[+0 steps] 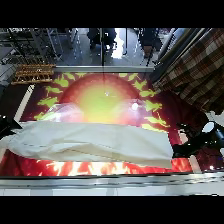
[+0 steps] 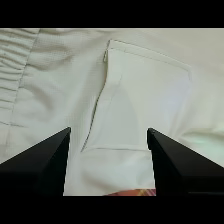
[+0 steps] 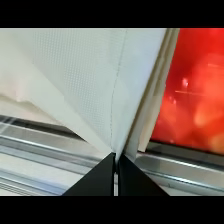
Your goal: Fold the clothes and pants, and hang the long-sleeved shirts on hangers.
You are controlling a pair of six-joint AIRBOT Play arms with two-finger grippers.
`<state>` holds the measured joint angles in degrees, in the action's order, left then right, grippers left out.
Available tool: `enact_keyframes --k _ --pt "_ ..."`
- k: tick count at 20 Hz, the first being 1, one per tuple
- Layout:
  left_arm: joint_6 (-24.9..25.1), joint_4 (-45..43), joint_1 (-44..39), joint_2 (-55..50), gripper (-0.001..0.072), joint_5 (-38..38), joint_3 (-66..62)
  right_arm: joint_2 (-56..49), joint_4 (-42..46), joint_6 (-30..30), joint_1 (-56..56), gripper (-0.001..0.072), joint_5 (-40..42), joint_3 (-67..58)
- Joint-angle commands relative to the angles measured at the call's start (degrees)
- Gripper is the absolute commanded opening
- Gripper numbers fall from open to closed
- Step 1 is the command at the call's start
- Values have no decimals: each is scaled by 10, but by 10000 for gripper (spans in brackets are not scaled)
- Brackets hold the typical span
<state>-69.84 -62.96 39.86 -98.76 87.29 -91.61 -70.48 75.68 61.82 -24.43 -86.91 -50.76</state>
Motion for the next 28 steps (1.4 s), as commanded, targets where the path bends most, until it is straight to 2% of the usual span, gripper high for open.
enact_keyframes --k 1,3,4,5,7,9,12,13,14,15,16,18,19,21,22,23,24,25,28 --pt "0 0 1 0 496 0 0 24 45 -1 1 25 -28 16" --pt "-1 0 1 0 496 0 0 23 41 -4 1 37 17 50" --pt "-3 0 1 0 496 3 0 23 35 -3 -3 288 31 58" --pt "-4 0 1 0 496 4 0 23 13 -4 -11 582 37 59" --pt "-4 0 1 0 496 4 0 23 -32 -1 -52 558 62 55" --pt "-4 19 1 0 495 4 0 20 -68 36 -111 558 105 56" --pt "5 87 -11 0 345 4 0 -9 -134 43 -179 558 127 56" --pt "15 104 -23 0 345 4 0 -24 -149 33 -184 558 129 56" --pt "21 112 -37 0 299 4 0 -42 -160 26 -185 558 130 56" --pt "29 112 -55 0 176 4 0 -59 -172 15 -183 557 130 56" --pt "34 112 -73 0 102 5 0 -77 -185 6 -177 557 130 56" --pt "35 112 -109 2 21 4 0 -109 -207 -15 -154 555 135 56" --pt "35 112 -130 5 21 4 0 -124 -208 -15 -135 551 141 57" --pt "35 112 -170 18 21 5 0 -153 -210 -17 -93 406 150 57" --pt "35 112 -190 26 20 4 0 -161 -209 -20 -76 383 160 57" --pt "35 112 -213 36 20 4 0 -163 -210 -20 -66 326 174 56" --pt "35 112 -236 43 20 4 0 -162 -209 -21 -65 107 183 54" --pt "35 112 -262 48 20 5 0 -162 -208 -19 -67 28 184 49" --pt "34 112 -353 48 21 4 6 -126 -159 -14 -74 25 191 29"
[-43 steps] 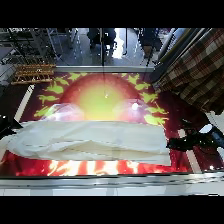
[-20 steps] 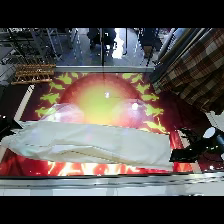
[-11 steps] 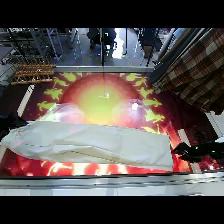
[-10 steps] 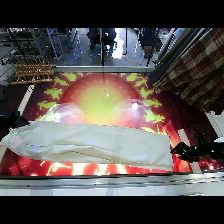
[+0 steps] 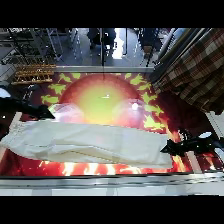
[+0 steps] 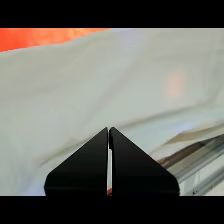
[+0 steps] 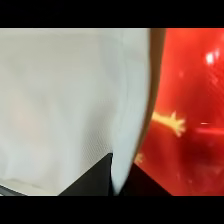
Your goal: Fold the clothes and pants, and hang the long-sleeved shirts on hangers.
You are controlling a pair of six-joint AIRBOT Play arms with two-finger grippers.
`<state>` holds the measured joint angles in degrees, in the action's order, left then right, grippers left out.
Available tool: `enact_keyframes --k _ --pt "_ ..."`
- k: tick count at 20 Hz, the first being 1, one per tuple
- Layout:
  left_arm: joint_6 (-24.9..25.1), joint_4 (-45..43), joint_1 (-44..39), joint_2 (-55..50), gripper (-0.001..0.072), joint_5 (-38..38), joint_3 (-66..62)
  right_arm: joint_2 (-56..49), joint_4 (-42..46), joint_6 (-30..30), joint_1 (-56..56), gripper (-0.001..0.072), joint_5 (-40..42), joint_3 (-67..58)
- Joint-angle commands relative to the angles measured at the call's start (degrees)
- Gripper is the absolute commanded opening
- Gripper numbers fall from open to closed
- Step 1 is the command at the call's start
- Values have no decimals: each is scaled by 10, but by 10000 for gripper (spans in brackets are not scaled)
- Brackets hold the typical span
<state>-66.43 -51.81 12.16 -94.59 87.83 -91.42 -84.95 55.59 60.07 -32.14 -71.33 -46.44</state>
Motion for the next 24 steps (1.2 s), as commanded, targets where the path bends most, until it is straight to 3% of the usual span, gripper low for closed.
enact_keyframes --k 1,5,7,11,16,20,24 --pt "0 0 -111 6 20 -2 10 40 78 17 0 25 43 -24" --pt "0 0 -267 0 21 -51 70 131 341 227 -27 23 99 -86" --pt "0 -4 -334 -17 21 -81 103 157 400 264 -50 23 90 -132" --pt "0 -6 -404 -84 21 -94 113 183 264 151 -16 24 -2 -204" --pt "0 -6 -349 -48 19 -77 113 199 87 175 188 24 -71 -212" --pt "0 -6 -241 78 20 -35 113 166 102 276 464 24 57 -204" --pt "0 -6 -154 157 20 -21 113 34 102 355 688 26 203 -204"
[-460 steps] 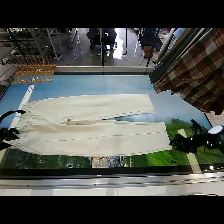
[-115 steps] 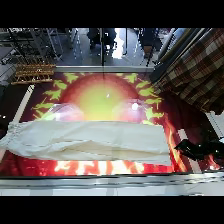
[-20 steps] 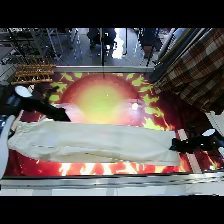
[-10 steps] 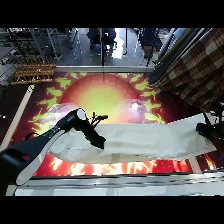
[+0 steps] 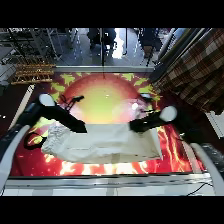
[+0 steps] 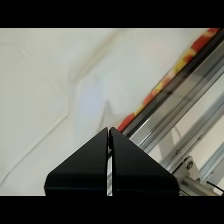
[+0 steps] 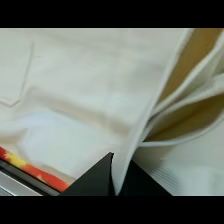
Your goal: Fold the clothes and pants, and hang the long-sleeved shirts on hangers.
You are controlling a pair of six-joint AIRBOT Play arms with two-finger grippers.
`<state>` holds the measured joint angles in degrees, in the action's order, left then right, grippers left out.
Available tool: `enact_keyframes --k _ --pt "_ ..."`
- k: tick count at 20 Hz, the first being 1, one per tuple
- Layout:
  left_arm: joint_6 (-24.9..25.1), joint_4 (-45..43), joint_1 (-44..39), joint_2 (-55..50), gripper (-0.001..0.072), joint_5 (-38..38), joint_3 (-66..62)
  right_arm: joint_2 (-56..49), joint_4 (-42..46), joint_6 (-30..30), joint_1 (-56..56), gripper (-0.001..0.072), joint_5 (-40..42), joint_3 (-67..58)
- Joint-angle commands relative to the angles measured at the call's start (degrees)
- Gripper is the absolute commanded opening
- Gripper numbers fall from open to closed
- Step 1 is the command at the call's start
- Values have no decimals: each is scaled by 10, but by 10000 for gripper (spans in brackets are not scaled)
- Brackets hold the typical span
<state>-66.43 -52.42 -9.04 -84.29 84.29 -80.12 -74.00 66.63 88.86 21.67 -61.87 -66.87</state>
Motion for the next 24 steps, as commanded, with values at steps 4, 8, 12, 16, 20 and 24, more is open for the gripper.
enact_keyframes --k 4,8,12,16,20,24 --pt "0 0 87 55 20 15 0 -191 -53 38 216 420 86 -58" --pt "0 -29 87 47 21 18 2 -113 75 17 114 453 -19 -120" --pt "0 -57 88 47 21 24 2 -12 68 -36 -150 453 -110 -43" --pt "0 -45 80 47 21 23 2 -16 -89 -183 -341 541 -90 107" --pt "0 -42 75 47 21 23 2 -98 -163 -301 -400 604 -78 148" --pt "0 -45 75 47 21 23 2 -169 -217 -362 -380 604 -84 145"
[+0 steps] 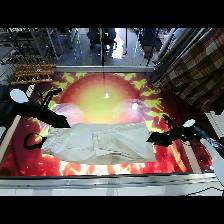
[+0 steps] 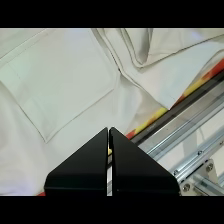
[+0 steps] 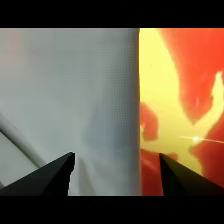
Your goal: Fold the clothes and pants, and hang the long-sleeved shirts on hangers.
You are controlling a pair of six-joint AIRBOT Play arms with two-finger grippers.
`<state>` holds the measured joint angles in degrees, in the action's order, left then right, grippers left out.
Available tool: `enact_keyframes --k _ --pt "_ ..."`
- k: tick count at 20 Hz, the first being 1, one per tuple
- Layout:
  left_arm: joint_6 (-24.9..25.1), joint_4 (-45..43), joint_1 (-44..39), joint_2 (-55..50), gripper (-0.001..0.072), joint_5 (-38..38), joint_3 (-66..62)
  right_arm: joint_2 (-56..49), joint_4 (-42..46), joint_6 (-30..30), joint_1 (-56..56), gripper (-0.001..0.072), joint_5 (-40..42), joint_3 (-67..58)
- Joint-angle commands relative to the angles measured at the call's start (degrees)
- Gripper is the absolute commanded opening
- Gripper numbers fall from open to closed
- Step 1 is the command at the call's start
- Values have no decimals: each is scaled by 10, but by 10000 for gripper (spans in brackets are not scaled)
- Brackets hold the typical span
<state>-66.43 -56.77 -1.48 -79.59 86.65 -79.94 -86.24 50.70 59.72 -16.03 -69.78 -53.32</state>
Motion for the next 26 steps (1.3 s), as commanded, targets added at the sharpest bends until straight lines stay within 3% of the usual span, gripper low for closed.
enact_keyframes --k 1,2,3,5,8,10,13,15,19,22,26 --pt "0 -2 -3 0 21 -1 0 -56 -87 -104 13 484 -12 9" --pt "0 -2 -6 0 20 -3 0 -61 -116 -129 35 345 -6 9" --pt "0 -2 -8 0 21 -3 2 -59 -118 -132 54 24 4 2" --pt "-1 -6 -19 0 20 -11 22 -40 -28 -57 65 24 4 -45" --pt "-4 -15 -44 0 20 -65 92 41 207 97 33 24 -1 -126" --pt "-7 -15 -66 0 20 -119 151 100 278 114 2 23 -26 -156" --pt "11 14 -107 -5 20 -225 224 149 294 118 -15 23 -88 -179" --pt "28 36 -137 -29 20 -273 229 161 281 159 10 23 -110 -203" --pt "23 33 -151 -85 19 -322 228 162 246 235 145 23 -128 -280" --pt "21 40 -100 -36 20 -271 194 161 228 272 296 23 -86 -297" --pt "21 50 0 108 20 -93 114 119 224 313 486 23 35 -297"
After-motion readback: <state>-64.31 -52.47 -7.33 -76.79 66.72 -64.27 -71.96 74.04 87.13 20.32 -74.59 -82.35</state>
